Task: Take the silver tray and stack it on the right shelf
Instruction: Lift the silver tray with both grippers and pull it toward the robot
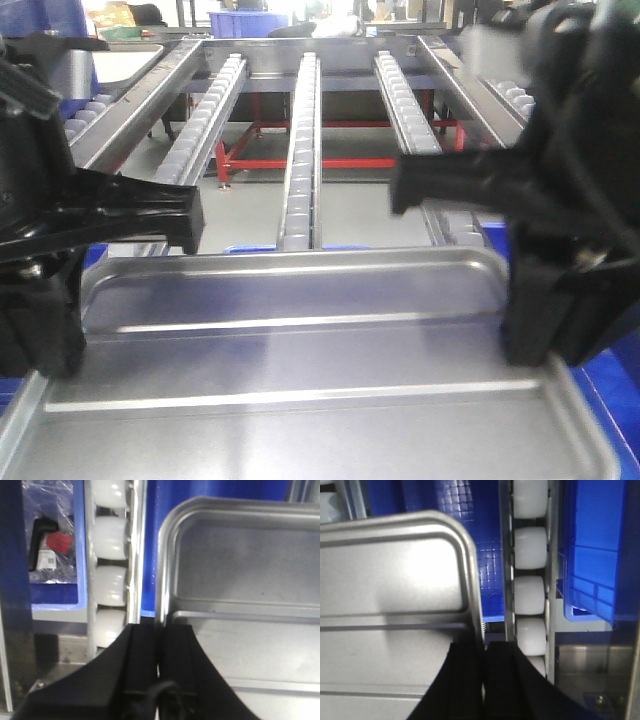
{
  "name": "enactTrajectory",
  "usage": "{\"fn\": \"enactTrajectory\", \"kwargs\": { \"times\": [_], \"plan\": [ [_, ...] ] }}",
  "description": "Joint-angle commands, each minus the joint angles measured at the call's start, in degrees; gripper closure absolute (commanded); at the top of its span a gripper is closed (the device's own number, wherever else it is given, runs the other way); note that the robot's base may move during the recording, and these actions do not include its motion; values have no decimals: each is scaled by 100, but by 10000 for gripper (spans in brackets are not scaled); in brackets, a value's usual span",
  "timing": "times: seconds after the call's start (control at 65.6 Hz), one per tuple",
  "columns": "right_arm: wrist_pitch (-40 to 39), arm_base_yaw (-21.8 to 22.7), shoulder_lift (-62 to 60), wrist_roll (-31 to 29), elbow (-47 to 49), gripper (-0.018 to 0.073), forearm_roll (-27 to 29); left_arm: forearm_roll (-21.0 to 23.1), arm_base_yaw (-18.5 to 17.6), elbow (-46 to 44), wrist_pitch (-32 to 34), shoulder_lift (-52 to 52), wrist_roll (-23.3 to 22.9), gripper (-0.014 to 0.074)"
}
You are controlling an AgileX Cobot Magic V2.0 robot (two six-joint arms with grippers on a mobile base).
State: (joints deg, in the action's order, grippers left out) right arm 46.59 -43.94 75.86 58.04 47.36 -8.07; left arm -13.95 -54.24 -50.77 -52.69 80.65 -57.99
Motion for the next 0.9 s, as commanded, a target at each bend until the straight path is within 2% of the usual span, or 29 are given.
{"fn": "enactTrajectory", "kwargs": {
  "times": [0.0,0.091,0.32,0.457,0.549,0.61,0.686,0.884],
  "plan": [
    [-115,-91,-469,196,13,501,-27,184,-155,-122,42,-207,48,688],
    [-19,-311,-729,441,-167,501,-82,289,-321,-18,47,-283,48,688],
    [605,-1083,-919,1402,-345,501,-741,329,-660,76,-203,-689,-237,689],
    [562,-1495,-919,1724,-345,501,-761,231,-891,286,-304,-939,-534,689],
    [576,-1702,-919,1847,-345,501,-761,113,-1129,474,-320,-1129,-886,689],
    [576,-1797,-919,1925,-345,501,-795,43,-1268,565,-343,-1253,-1063,689],
    [576,-1840,-919,1977,-345,501,-853,-37,-1348,582,-464,-1340,-1065,689],
    [593,-1840,-908,1977,-345,501,-904,-152,-1359,551,-563,-1378,-1065,689]
  ]
}}
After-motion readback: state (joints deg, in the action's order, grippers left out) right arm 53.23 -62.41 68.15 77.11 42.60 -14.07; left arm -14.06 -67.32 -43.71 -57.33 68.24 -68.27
